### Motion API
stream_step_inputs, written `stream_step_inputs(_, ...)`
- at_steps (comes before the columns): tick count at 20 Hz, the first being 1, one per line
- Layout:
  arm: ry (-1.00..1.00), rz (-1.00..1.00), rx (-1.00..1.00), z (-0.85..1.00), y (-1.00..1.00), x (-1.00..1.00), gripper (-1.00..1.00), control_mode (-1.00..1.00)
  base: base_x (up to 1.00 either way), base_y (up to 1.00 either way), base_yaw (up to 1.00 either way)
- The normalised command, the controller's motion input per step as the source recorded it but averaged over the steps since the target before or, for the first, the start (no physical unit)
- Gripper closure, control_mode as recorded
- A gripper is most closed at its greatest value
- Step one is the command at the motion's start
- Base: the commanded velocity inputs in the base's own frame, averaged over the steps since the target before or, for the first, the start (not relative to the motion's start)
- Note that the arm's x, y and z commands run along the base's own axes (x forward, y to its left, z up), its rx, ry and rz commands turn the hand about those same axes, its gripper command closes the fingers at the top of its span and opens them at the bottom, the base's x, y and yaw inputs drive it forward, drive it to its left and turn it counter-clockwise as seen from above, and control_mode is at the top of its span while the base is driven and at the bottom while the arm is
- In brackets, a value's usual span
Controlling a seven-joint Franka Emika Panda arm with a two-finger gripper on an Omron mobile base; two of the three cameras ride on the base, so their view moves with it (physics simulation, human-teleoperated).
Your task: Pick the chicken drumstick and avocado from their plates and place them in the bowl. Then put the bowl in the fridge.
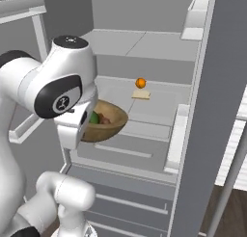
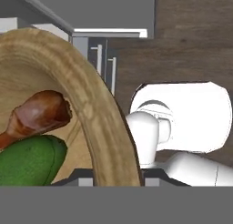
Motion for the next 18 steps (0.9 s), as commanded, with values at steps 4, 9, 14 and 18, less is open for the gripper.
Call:
stream_step_inputs(4, -0.11, 0.02, -0.12, -0.10, 0.23, 0.73, 1.00, -1.00, 0.00, 0.00, 0.00)
stream_step_inputs(9, -0.24, 0.11, -0.16, -0.19, 0.23, 0.64, 1.00, -1.00, 0.00, 0.00, 0.00)
stream_step_inputs(14, 0.02, 0.32, 0.01, -0.21, -0.02, 0.65, 1.00, -1.00, 0.00, 0.00, 0.00)
stream_step_inputs(18, -0.04, 0.27, -0.01, -0.35, 0.00, 0.41, 1.00, -1.00, 0.00, 0.00, 0.00)
